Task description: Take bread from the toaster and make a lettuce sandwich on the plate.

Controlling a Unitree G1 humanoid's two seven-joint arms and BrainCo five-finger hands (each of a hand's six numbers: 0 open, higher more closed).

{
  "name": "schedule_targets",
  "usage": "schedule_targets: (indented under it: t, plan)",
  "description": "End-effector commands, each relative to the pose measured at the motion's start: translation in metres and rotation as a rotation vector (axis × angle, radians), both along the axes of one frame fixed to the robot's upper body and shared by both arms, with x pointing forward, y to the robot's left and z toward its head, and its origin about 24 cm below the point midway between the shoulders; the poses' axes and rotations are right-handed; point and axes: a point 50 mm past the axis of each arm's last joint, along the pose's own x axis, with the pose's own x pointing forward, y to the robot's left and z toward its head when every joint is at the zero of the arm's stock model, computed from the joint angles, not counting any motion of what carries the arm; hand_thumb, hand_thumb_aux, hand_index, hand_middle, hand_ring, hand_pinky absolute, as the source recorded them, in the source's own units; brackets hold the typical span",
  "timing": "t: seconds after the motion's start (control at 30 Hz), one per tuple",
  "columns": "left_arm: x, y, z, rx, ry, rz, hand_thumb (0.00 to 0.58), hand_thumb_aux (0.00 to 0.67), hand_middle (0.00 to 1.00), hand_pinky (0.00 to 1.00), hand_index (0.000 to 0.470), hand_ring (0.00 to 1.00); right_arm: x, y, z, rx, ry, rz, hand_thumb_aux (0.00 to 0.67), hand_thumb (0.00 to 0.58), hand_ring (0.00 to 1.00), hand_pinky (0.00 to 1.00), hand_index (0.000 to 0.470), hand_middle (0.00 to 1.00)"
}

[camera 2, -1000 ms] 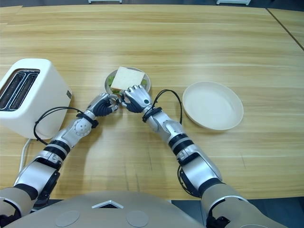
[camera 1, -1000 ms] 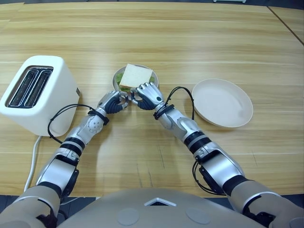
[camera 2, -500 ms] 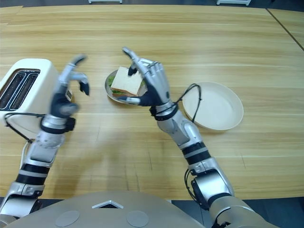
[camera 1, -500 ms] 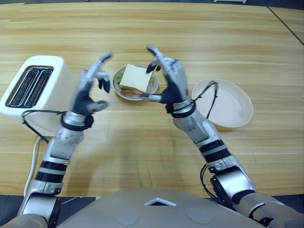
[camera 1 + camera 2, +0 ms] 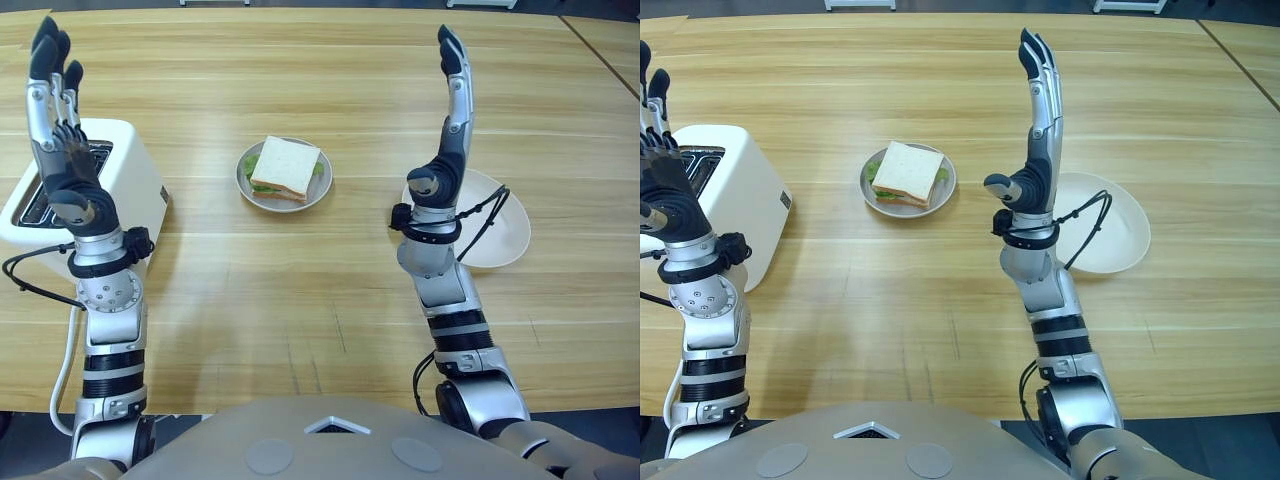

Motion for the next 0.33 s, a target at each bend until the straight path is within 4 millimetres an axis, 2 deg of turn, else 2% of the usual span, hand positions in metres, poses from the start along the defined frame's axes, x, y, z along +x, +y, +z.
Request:
schedule_targets:
  t: [0.03,0.33]
  plan:
    - [0.0002,0.0044,-0.004,-0.006,0.036,0.01,0.0,0.0,0.0,0.0,0.0,0.0,0.0016,0.0012,0.0005,0.017,0.006,0.008,0.0,0.0,0.0,0.0,0.0,0.0]
    - [0.0014,0.0086,-0.008,-0.02,0.07,0.028,0.0,0.0,0.0,0.0,0.0,0.0,0.0016,0.0052,0.0001,0.021,0.013,0.021,0.0,0.0,0.0,0.0,0.0,0.0]
